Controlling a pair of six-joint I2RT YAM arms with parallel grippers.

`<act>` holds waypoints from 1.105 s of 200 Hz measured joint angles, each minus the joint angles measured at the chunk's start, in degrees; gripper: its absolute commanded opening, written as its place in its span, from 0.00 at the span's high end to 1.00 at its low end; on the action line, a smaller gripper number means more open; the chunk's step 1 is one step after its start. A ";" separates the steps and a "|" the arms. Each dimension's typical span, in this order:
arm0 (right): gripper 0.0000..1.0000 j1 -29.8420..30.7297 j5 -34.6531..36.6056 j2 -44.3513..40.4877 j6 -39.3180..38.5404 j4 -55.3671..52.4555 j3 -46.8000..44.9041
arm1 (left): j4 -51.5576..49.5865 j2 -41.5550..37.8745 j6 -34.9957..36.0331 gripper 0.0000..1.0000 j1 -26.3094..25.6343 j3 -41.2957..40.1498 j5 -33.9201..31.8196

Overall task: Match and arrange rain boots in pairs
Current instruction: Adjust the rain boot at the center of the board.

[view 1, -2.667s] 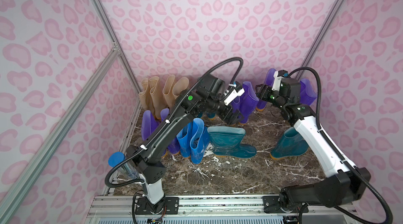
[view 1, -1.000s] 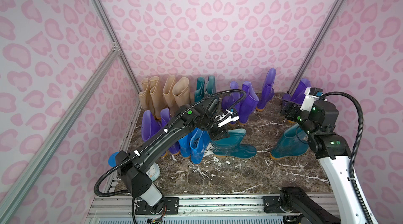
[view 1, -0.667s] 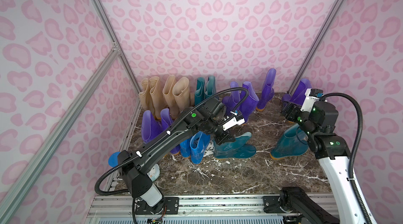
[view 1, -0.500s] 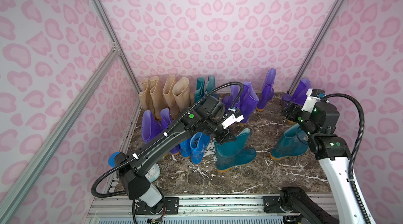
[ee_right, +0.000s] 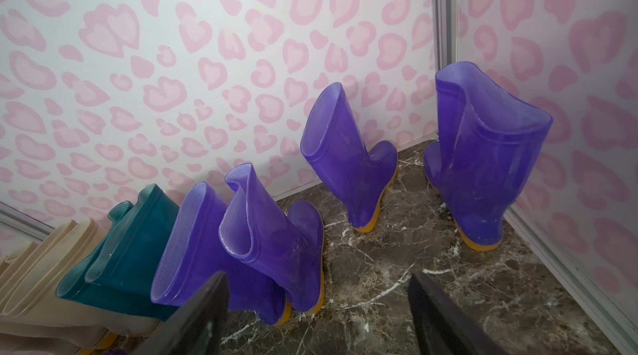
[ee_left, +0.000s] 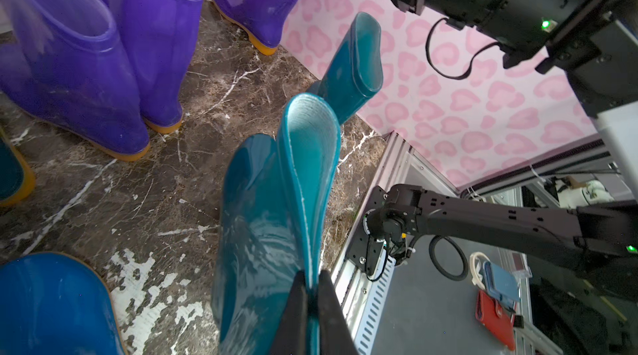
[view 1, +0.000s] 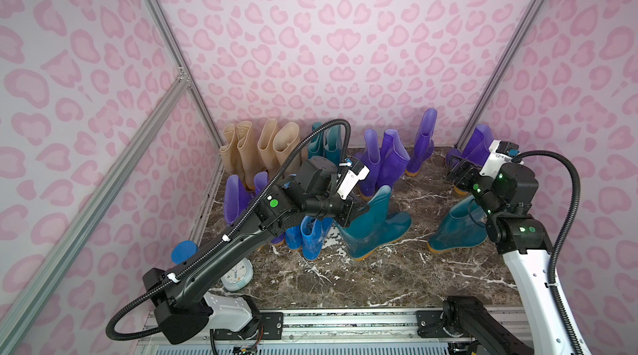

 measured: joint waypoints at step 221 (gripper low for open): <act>0.18 -0.48 -0.17 -1.03 2.25 4.26 -4.31 | 3.80 5.03 -37.51 0.98 -9.35 -6.27 -39.85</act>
